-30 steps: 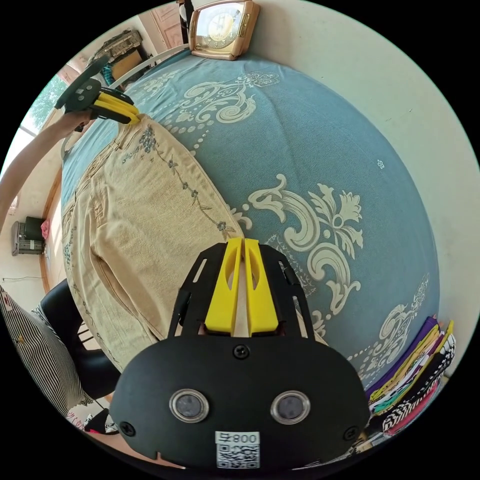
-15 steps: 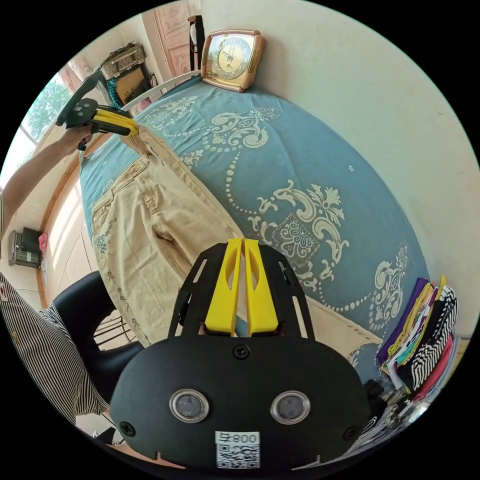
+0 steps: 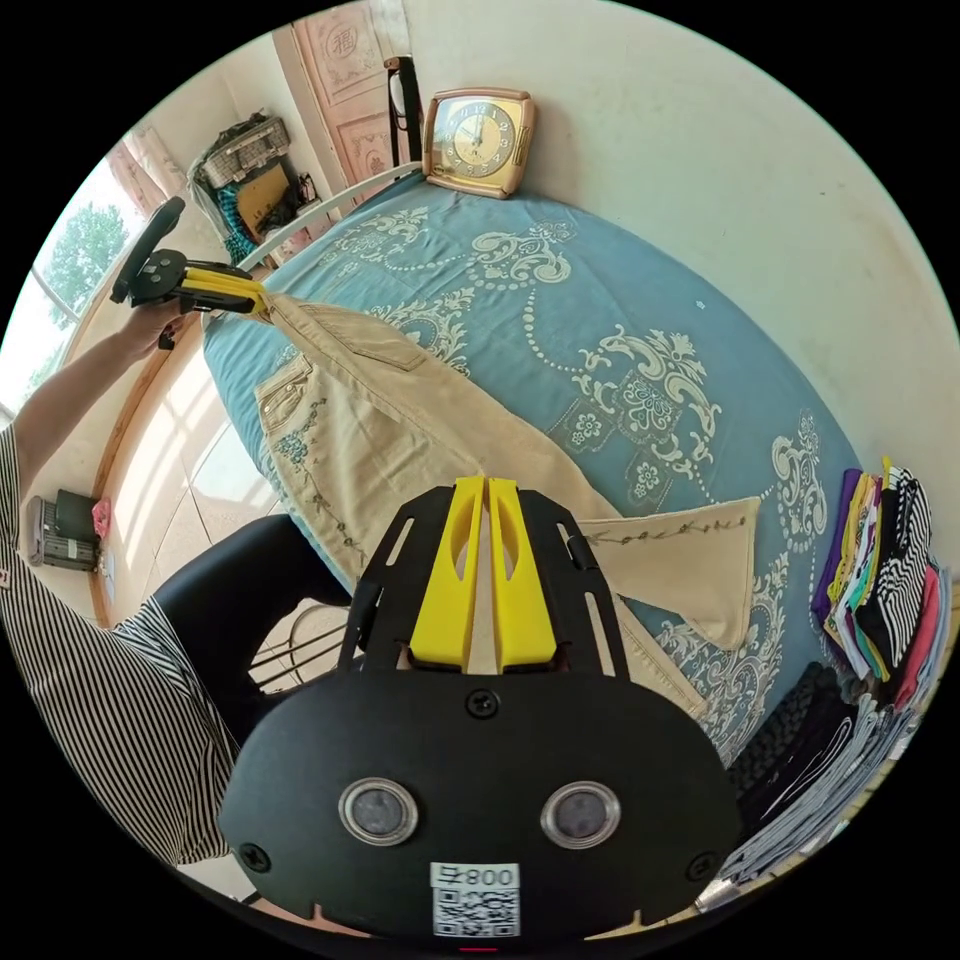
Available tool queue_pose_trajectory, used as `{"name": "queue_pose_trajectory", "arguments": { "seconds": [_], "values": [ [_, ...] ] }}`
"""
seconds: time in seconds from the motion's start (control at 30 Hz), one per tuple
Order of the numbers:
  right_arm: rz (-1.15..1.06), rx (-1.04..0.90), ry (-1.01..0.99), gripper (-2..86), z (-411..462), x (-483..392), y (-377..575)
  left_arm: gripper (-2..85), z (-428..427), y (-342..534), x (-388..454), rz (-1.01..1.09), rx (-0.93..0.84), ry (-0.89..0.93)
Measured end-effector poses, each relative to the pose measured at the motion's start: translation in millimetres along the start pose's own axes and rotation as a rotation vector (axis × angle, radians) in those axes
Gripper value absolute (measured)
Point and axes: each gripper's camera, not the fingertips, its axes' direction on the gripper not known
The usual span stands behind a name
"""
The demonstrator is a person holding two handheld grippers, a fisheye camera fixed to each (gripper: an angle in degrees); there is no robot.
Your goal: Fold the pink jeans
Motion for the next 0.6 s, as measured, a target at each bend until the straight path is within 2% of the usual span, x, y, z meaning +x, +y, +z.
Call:
{"name": "queue_pose_trajectory", "arguments": {
  "seconds": [0.6],
  "values": [
    [0.074,-0.163,-0.048,0.5,113.5,-35.8,94.7,2.4,74.3,111.5,67.7,0.012,-0.128,-0.037]
  ]
}}
